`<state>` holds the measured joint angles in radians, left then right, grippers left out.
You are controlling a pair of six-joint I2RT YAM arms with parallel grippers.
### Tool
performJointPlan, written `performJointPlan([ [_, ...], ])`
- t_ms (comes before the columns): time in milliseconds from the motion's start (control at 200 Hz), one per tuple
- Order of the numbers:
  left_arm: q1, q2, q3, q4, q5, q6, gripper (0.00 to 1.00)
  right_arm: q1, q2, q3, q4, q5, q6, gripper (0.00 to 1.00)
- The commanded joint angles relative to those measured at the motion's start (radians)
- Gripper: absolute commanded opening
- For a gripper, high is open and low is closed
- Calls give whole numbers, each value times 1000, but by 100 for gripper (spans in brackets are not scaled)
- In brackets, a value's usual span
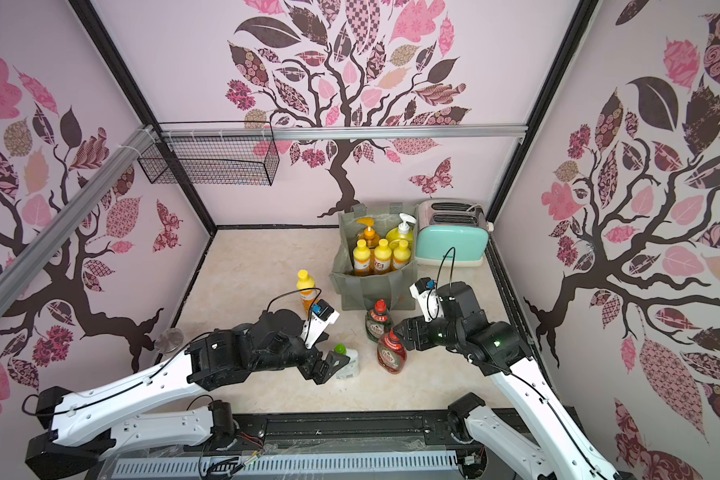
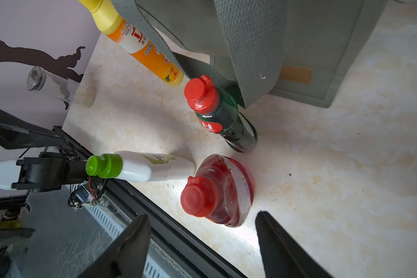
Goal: Pack dish soap into the shopping bag
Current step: Pick up the bottle of dish soap at the center of the board.
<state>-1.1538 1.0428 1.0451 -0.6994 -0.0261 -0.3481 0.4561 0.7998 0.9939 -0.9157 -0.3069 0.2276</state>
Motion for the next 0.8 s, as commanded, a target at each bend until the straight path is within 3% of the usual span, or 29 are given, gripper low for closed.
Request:
performJointPlan([
  [0,-3,-8,-15,-33,-46,14,91,4,-3,-17,-4,4,-10,75],
  [370,-3,73,-83,48,-94,-2,73,3,9,-14,10,-7,-15,75],
  [580,-4,87,-94,79,-81,-4,53,4,7,-33,18,-9,-14,75],
  [790,-3,110,-102,93,-80,-5,48,3,9,-27,19,-12,-15,75],
])
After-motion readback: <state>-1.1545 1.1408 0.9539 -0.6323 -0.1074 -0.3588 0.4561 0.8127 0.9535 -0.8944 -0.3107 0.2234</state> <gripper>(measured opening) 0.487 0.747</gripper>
